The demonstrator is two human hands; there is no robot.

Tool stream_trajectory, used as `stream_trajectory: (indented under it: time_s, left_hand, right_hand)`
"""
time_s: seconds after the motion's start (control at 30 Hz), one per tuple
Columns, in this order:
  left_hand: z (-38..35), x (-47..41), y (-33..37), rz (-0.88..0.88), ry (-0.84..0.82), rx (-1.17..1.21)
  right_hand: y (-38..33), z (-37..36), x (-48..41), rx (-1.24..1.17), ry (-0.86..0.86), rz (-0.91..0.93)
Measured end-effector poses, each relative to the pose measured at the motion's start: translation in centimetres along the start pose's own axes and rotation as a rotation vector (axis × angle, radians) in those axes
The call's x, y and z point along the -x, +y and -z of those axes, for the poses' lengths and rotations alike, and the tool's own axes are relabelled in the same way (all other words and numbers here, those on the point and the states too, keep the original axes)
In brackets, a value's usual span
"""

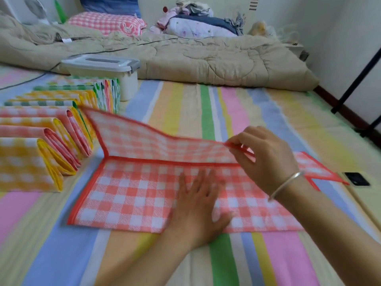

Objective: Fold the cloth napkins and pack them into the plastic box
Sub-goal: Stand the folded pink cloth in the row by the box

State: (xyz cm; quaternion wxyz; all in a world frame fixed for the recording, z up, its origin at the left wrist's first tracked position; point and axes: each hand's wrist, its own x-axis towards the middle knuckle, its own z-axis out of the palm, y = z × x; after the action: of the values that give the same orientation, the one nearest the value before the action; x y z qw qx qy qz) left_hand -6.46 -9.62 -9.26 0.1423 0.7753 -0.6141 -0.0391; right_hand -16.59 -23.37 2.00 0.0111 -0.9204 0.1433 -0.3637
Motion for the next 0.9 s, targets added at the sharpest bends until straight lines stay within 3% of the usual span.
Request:
stream_trajectory:
  time_s: [0.07,0.17,0.23,0.3,0.4,0.57,0.9]
  left_hand:
    - [1.0,0.5,0.6,-0.081,0.169,-0.016]
    - [2.4,2.5,2.4,-0.405,0.57,-0.063]
    - [4.4,4.5,3.4,-0.491,0.661,-0.088]
    - [5.7,6.2,2.8,-0.455,0.705,-0.08]
    - [5.4,7.4,-0.9,-0.328,0.645,-0.056]
    - [3.1,8.5,-5.7,-0.241,0.369,0.04]
    - [2.6,8.7,-5.9,-0.284,0.388,0.031]
  right_hand:
    - [-0.8,0.1,2.1,-0.043,-0.02,-0.01]
    - [-1.1,-0.5,4.3,-0.103,-0.054,-0.032]
    - [-1.5,-0.8,5.7,-0.111,-0.06,-0.031]
    - [-1.9,-1.1,7.2,-0.089,-0.065,0.0]
    - [-2.6,-2.0,10.0,-0.067,-0.106,0.039]
    - [-3.3,-3.1,12.8,-0.086,-0.172,0.004]
    - [-4.8,-2.4,13.9,-0.014,-0.165,-0.018]
